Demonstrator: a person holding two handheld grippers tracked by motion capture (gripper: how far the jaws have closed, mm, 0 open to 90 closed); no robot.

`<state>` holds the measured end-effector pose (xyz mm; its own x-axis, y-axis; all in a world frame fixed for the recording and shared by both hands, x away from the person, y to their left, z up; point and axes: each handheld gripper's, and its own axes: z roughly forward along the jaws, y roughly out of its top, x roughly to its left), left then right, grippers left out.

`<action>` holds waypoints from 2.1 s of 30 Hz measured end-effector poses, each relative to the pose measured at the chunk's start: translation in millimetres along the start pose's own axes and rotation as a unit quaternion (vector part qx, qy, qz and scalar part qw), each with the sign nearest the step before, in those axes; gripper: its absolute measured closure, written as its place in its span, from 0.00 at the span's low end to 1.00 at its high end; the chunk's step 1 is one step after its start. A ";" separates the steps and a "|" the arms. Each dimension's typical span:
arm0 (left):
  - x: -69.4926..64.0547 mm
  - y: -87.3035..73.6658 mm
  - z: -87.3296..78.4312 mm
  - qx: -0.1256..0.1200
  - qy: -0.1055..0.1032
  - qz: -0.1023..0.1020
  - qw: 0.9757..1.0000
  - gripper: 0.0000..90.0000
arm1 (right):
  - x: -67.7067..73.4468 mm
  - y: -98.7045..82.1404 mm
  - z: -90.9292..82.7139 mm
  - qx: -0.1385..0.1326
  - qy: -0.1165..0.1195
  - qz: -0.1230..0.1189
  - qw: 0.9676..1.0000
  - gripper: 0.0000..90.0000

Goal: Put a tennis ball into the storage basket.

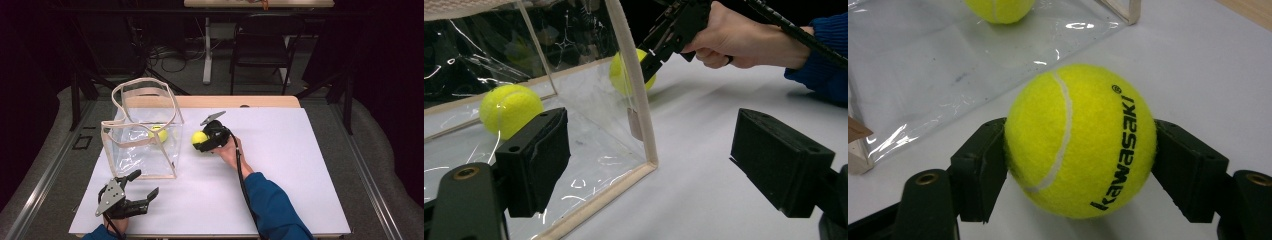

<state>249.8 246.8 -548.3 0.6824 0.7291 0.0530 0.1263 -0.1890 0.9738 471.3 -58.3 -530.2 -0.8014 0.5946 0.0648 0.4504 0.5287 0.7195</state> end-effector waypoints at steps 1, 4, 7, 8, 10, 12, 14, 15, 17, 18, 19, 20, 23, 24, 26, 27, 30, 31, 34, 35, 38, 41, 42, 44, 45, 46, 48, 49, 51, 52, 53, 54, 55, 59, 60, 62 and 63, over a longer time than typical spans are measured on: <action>0.1 0.0 -0.1 0.001 0.000 -0.001 1.000 0.18 | 0.1 -0.1 -0.8 0.000 0.000 -0.001 1.000 0.29; 0.1 -0.3 -0.5 0.001 0.001 -0.002 1.000 0.18 | 0.1 0.0 -3.5 0.000 0.001 0.000 1.000 0.29; -0.2 -0.1 -0.6 0.000 0.002 -0.001 1.000 0.18 | 1.2 1.2 -7.2 -0.003 -0.001 -0.002 1.000 0.29; -0.4 0.0 -0.5 0.001 0.002 0.001 1.000 0.18 | 1.8 1.9 -8.4 -0.003 -0.001 -0.005 1.000 0.29; -0.7 0.0 -0.3 0.001 0.002 0.001 1.000 0.18 | 3.2 2.9 -10.1 -0.004 -0.002 -0.007 1.000 0.29; -0.6 0.0 -0.7 0.002 0.002 0.001 1.000 0.18 | 4.2 3.6 -11.5 -0.006 -0.003 -0.008 1.000 0.29; -0.6 0.1 -1.2 0.000 0.003 0.001 1.000 0.18 | 4.6 3.8 -12.1 -0.005 -0.003 -0.009 1.000 0.29; -0.7 0.2 -1.0 0.000 0.003 0.001 1.000 0.18 | 4.9 3.8 -12.6 -0.002 -0.002 -0.008 1.000 0.29; -1.1 0.4 -0.8 0.001 0.002 0.002 1.000 0.18 | 5.1 3.5 -13.6 -0.004 -0.002 -0.009 1.000 0.29; -1.3 0.4 -0.7 0.001 0.002 0.002 1.000 0.18 | 5.3 3.5 -14.6 -0.004 -0.003 -0.009 1.000 0.30; -1.2 0.5 -0.5 0.002 0.002 0.002 1.000 0.18 | 5.6 3.5 -15.6 -0.005 -0.002 -0.008 1.000 0.30; -1.1 0.5 -0.2 0.002 0.002 0.002 1.000 0.18 | 5.9 3.3 -16.6 -0.006 -0.002 -0.009 1.000 0.30; -0.9 0.8 0.3 0.003 0.002 0.004 1.000 0.18 | 7.1 2.5 -19.0 -0.004 -0.002 -0.012 1.000 0.30; -1.0 0.9 0.2 0.001 0.002 0.004 1.000 0.18 | 7.4 2.2 -20.0 -0.004 -0.002 -0.013 1.000 0.30; -0.9 0.9 0.6 0.002 0.002 0.004 1.000 0.18 | 7.9 2.1 -22.0 -0.005 -0.003 -0.016 1.000 0.30; -0.7 0.7 0.8 0.003 0.002 0.004 1.000 0.18 | 7.9 2.4 -23.4 -0.006 -0.003 -0.018 1.000 0.30; -1.0 0.6 0.8 0.004 0.002 0.003 1.000 0.18 | 8.6 3.1 -27.4 -0.009 -0.002 -0.015 1.000 0.30; -1.0 0.7 0.6 0.004 0.003 0.004 1.000 0.18 | 9.0 3.5 -28.4 -0.010 -0.003 -0.018 1.000 0.30; -1.2 1.0 0.7 0.003 0.002 0.005 1.000 0.18 | 10.7 4.4 -30.6 -0.009 -0.004 -0.022 1.000 0.30; -1.5 1.1 0.6 0.003 0.002 0.005 1.000 0.18 | 11.1 4.5 -31.2 -0.010 -0.004 -0.022 1.000 0.30; -1.7 1.1 -0.2 0.002 0.003 0.004 1.000 0.18 | 11.6 4.7 -32.5 -0.012 -0.003 -0.020 1.000 0.30; -1.6 1.3 -0.5 0.001 0.002 0.003 1.000 0.18 | 13.0 5.4 -33.7 -0.009 -0.004 -0.023 1.000 0.30; -1.6 1.5 -0.3 0.000 0.002 0.004 1.000 0.18 | 13.5 5.5 -34.0 -0.010 -0.004 -0.026 1.000 0.30; -1.4 1.0 0.7 0.001 0.001 0.003 1.000 0.18 | 13.8 5.8 -35.2 -0.011 -0.004 -0.027 1.000 0.30; -1.3 0.6 1.0 0.003 0.001 0.003 1.000 0.18 | 13.8 5.8 -35.5 -0.012 -0.003 -0.026 1.000 0.30; -1.3 0.4 0.9 0.004 0.001 0.002 1.000 0.18 | 13.9 6.0 -35.6 -0.011 -0.003 -0.027 1.000 0.30; -1.6 0.5 0.0 0.002 0.002 0.003 1.000 0.18 | 14.2 6.4 -36.2 -0.009 -0.003 -0.029 1.000 0.30; -1.6 0.7 -0.4 0.002 0.003 0.004 1.000 0.18 | 14.2 6.8 -36.8 -0.010 -0.003 -0.032 0.999 0.30; -1.5 0.8 -0.4 0.002 0.003 0.004 1.000 0.18 | 14.5 7.2 -37.4 -0.011 -0.003 -0.032 0.999 0.30; -1.5 0.8 -0.4 0.002 0.003 0.004 1.000 0.18 | 14.6 7.7 -38.2 -0.012 -0.003 -0.031 0.999 0.30; -1.5 0.8 -0.4 0.002 0.003 0.004 1.000 0.18 | 14.6 7.7 -38.2 -0.012 -0.003 -0.031 0.999 0.30; -1.5 0.8 -0.4 0.002 0.003 0.004 1.000 0.18 | 14.6 7.7 -38.2 -0.012 -0.003 -0.031 0.999 0.30; -1.5 0.8 -0.4 0.002 0.003 0.004 1.000 0.18 | 14.6 7.7 -38.2 -0.012 -0.003 -0.031 0.999 0.30; -1.4 0.9 -1.8 -0.004 0.001 0.002 1.000 0.18 | 16.3 11.2 -45.9 -0.022 -0.006 -0.033 0.999 0.30; -1.7 0.9 -1.6 -0.003 0.002 0.001 1.000 0.18 | 17.0 13.5 -49.7 -0.031 -0.006 -0.035 0.999 0.30; -1.6 0.9 -1.4 -0.003 0.002 0.001 1.000 0.18 | 18.3 16.0 -52.3 -0.033 -0.006 -0.037 0.999 0.30; -1.5 0.9 -1.5 -0.002 0.003 0.001 1.000 0.18 | 18.9 16.8 -53.0 -0.034 -0.007 -0.037 0.999 0.30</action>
<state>247.9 246.5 -547.2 0.6786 0.7324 0.0558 0.1217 -0.1870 0.9748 442.9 -70.3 -480.2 -0.8256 0.5642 -0.0003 0.3619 0.5299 0.7669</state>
